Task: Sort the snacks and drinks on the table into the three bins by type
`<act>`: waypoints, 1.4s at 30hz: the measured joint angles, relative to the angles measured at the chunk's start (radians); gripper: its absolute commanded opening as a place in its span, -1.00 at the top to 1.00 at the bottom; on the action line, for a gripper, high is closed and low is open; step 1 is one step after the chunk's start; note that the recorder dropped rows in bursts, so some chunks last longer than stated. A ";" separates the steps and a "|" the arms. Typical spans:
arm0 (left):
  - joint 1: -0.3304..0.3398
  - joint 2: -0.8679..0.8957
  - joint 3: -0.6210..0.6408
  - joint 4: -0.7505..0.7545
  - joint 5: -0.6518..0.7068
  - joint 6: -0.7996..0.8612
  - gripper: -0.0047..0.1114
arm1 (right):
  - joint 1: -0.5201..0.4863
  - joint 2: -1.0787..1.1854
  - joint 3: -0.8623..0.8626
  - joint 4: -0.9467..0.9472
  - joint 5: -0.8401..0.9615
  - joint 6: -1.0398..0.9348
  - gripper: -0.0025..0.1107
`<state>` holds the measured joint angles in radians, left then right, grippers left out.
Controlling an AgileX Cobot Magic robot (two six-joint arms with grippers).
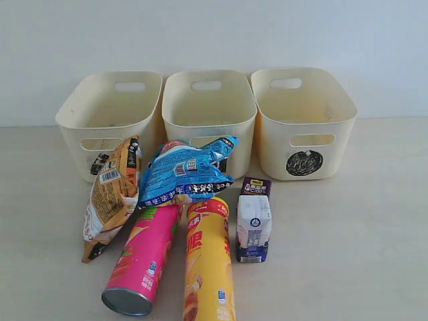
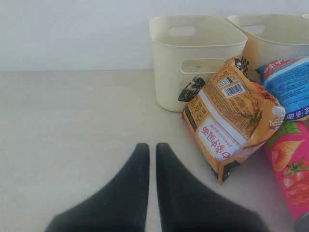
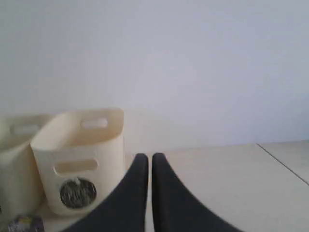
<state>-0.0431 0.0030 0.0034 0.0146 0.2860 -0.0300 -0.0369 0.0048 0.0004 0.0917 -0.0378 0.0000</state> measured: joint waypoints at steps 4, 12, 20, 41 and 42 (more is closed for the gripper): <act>0.000 0.000 0.000 0.000 0.000 0.000 0.85 | 0.000 0.000 0.000 0.033 -0.098 0.094 0.96; 0.000 0.000 0.000 0.000 0.000 0.000 0.85 | 0.000 0.135 -0.173 0.041 -0.094 0.148 0.96; 0.000 0.000 0.000 0.000 0.000 0.000 0.85 | 0.000 0.487 -0.427 -0.020 0.024 0.131 0.96; 0.000 0.000 0.000 0.000 0.000 0.000 0.85 | 0.307 1.182 -0.907 0.214 0.573 -0.406 0.96; 0.000 0.000 0.000 0.000 0.000 0.000 0.85 | 0.334 1.206 -0.919 0.216 0.578 -0.415 0.96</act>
<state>-0.0431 0.0030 0.0034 0.0146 0.2860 -0.0300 0.2967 1.2112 -0.9185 0.3079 0.5404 -0.4150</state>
